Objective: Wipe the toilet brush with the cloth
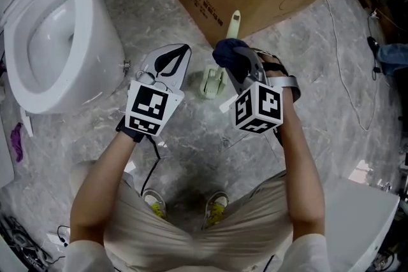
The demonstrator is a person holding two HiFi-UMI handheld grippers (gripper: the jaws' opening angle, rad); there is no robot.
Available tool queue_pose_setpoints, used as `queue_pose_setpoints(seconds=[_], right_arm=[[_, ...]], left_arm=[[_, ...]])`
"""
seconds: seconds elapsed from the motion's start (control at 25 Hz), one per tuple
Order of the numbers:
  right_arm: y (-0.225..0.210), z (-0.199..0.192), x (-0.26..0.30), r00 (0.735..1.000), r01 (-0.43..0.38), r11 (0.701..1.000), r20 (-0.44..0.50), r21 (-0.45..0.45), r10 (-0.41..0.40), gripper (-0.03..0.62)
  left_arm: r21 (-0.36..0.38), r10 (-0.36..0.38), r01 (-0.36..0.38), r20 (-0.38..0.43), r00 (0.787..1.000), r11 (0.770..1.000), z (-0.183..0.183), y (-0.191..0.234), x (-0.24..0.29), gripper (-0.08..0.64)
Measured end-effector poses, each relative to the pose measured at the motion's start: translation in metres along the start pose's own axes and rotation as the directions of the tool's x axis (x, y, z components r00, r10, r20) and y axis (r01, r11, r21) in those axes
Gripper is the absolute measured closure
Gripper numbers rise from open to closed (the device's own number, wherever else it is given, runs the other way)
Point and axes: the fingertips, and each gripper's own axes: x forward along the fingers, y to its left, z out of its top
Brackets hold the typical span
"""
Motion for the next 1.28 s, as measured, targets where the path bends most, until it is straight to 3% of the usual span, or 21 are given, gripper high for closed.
queue_pose_setpoints(seconds=[1.28], right_arm=[[0.064, -0.009, 0.023, 0.983, -0.184, 0.982, -0.014, -0.044, 0.183, 0.449]], left_arm=[[-0.001, -0.009, 0.009, -0.017, 1.000, 1.000, -0.007, -0.002, 0.004, 0.560]])
